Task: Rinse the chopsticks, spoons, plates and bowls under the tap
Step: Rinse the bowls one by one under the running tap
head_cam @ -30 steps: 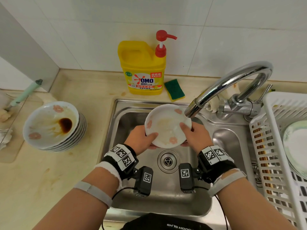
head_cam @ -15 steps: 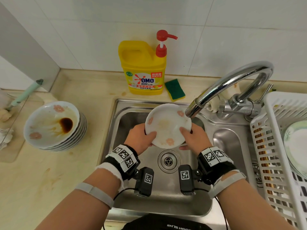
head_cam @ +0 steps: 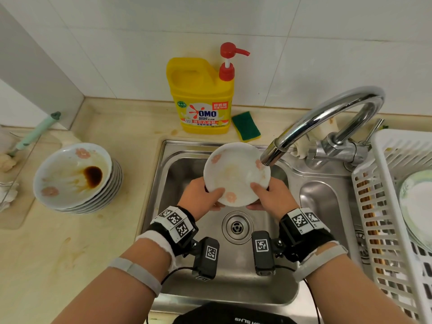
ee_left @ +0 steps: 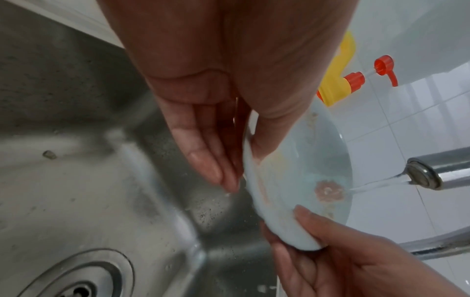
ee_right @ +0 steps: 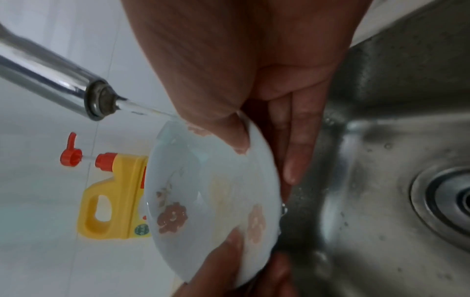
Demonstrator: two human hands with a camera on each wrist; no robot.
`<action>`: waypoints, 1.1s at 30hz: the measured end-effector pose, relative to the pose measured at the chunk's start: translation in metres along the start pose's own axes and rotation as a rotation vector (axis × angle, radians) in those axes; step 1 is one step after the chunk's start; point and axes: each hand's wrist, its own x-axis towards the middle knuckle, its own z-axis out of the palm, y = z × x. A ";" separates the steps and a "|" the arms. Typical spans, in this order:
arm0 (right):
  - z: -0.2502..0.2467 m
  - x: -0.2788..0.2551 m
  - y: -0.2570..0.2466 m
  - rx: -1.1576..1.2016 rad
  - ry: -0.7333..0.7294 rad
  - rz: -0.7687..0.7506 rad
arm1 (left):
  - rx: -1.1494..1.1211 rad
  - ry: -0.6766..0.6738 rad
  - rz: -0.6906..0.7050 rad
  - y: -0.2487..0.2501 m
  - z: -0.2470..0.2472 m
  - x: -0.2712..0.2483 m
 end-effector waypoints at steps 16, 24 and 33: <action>-0.007 0.001 -0.013 -0.202 0.113 -0.029 | 0.325 0.055 0.111 0.010 -0.017 0.004; -0.005 0.000 0.003 -0.240 0.083 -0.079 | 0.509 0.092 0.184 0.020 -0.019 0.007; -0.005 0.001 -0.019 -0.233 0.105 0.045 | 0.575 0.119 0.186 0.020 -0.017 0.008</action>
